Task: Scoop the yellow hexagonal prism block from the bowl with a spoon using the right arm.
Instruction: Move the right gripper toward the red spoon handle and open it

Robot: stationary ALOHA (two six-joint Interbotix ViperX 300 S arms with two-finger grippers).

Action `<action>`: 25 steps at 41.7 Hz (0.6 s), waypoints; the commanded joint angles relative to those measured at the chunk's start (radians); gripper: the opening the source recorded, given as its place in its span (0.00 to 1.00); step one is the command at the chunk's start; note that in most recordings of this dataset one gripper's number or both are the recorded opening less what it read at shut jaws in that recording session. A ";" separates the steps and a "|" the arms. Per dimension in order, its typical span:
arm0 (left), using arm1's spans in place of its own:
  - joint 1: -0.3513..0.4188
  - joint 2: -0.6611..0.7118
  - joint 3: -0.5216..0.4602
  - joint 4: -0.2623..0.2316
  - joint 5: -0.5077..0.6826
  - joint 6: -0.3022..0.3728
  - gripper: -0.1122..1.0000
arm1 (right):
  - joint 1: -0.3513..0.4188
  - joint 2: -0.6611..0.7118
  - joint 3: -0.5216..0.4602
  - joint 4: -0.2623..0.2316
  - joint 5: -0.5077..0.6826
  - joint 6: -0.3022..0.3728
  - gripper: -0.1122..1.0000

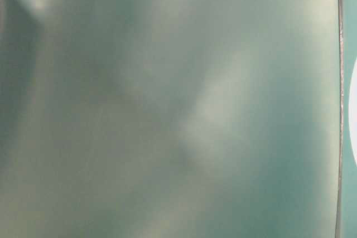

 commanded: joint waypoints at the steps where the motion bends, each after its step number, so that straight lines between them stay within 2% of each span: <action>1: -0.002 0.009 -0.017 0.002 -0.003 0.002 0.11 | 0.032 0.023 0.014 0.018 -0.063 0.020 0.62; 8: -0.002 0.009 -0.017 0.002 -0.003 0.002 0.11 | 0.048 0.078 0.043 0.018 -0.124 0.054 0.62; 25: -0.002 0.009 -0.015 0.002 -0.003 0.002 0.11 | 0.048 0.204 0.046 0.018 -0.232 0.054 0.60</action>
